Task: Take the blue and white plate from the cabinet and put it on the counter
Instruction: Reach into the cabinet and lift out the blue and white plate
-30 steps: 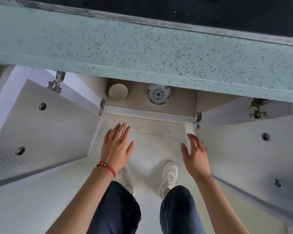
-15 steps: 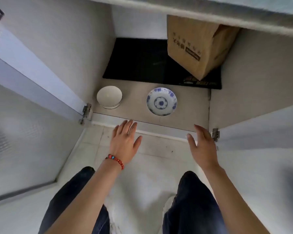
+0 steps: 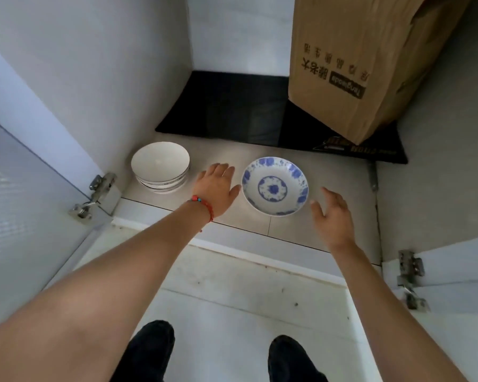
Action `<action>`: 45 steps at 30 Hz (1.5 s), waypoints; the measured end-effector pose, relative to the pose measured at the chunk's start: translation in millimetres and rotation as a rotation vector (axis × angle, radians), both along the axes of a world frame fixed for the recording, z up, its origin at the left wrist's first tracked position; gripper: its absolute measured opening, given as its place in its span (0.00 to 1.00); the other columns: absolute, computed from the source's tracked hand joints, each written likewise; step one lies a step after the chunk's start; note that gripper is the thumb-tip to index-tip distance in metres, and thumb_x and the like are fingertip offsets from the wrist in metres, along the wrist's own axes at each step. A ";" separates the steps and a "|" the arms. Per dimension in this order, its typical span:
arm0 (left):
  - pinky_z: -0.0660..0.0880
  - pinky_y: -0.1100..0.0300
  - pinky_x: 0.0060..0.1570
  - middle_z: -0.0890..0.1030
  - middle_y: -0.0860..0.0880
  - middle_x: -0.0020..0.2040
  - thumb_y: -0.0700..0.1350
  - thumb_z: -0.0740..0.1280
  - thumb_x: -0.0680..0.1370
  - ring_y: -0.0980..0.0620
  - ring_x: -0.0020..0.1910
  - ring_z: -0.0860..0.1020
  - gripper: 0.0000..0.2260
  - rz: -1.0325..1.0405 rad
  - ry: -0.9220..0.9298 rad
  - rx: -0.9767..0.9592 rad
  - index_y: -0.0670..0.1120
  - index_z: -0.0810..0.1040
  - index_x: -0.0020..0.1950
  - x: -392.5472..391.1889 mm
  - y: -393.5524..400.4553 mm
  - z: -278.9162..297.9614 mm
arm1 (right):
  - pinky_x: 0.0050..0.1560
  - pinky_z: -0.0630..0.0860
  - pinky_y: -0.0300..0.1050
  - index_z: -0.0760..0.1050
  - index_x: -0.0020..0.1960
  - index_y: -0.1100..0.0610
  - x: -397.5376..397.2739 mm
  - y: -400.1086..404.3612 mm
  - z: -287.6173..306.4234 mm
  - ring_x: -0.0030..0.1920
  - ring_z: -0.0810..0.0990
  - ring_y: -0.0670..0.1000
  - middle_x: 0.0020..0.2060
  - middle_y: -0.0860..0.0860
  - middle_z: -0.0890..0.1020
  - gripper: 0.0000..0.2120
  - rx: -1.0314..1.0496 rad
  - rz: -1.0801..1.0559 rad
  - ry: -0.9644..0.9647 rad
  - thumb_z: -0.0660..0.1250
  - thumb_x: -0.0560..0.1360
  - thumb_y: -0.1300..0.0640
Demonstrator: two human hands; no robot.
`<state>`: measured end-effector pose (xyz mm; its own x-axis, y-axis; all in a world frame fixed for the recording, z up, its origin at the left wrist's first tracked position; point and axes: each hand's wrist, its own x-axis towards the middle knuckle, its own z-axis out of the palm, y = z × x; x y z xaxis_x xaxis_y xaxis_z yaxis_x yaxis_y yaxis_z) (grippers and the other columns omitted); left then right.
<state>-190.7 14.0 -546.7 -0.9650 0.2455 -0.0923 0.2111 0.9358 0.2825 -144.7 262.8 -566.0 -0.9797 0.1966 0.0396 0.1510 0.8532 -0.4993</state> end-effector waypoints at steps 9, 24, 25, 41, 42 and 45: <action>0.66 0.47 0.65 0.69 0.40 0.69 0.50 0.57 0.78 0.42 0.67 0.66 0.21 0.063 -0.019 0.218 0.42 0.62 0.69 -30.4 18.2 -58.9 | 0.51 0.72 0.46 0.73 0.56 0.61 -42.9 5.0 -52.3 0.54 0.77 0.60 0.53 0.62 0.79 0.11 -0.206 -0.065 -0.029 0.60 0.76 0.58; 0.77 0.47 0.51 0.80 0.37 0.55 0.42 0.59 0.78 0.38 0.53 0.78 0.12 0.229 -0.096 0.443 0.38 0.75 0.56 -60.2 48.1 -79.5 | 0.46 0.78 0.66 0.78 0.43 0.63 -69.0 -2.8 -69.5 0.44 0.80 0.65 0.43 0.64 0.83 0.06 -0.436 -0.220 -0.012 0.63 0.71 0.63; 0.77 0.47 0.51 0.81 0.37 0.54 0.42 0.59 0.77 0.38 0.52 0.78 0.11 0.248 -0.100 0.452 0.38 0.77 0.54 -59.5 46.0 -78.9 | 0.46 0.78 0.66 0.78 0.43 0.63 -66.1 -4.2 -70.2 0.43 0.80 0.65 0.42 0.64 0.83 0.06 -0.419 -0.226 -0.005 0.63 0.71 0.63; 0.71 0.69 0.45 0.83 0.42 0.51 0.38 0.66 0.73 0.52 0.46 0.77 0.09 0.583 -0.049 0.791 0.43 0.80 0.52 66.5 -16.7 -35.5 | 0.36 0.72 0.35 0.79 0.49 0.61 53.3 -71.7 -25.0 0.40 0.78 0.51 0.43 0.60 0.84 0.09 -0.364 -0.281 0.143 0.61 0.73 0.64; 0.71 0.67 0.46 0.83 0.42 0.51 0.38 0.66 0.73 0.53 0.45 0.77 0.09 0.597 -0.051 0.797 0.43 0.81 0.52 76.1 -19.3 -29.6 | 0.35 0.71 0.32 0.79 0.50 0.61 61.9 -73.9 -18.9 0.39 0.78 0.50 0.43 0.59 0.84 0.09 -0.356 -0.271 0.143 0.61 0.73 0.64; 0.73 0.63 0.47 0.84 0.43 0.50 0.37 0.66 0.73 0.53 0.44 0.77 0.08 0.636 -0.080 0.809 0.43 0.81 0.50 106.2 -24.6 -7.7 | 0.35 0.71 0.31 0.78 0.52 0.61 88.8 -79.9 4.4 0.40 0.76 0.48 0.45 0.59 0.84 0.10 -0.357 -0.263 0.131 0.61 0.73 0.64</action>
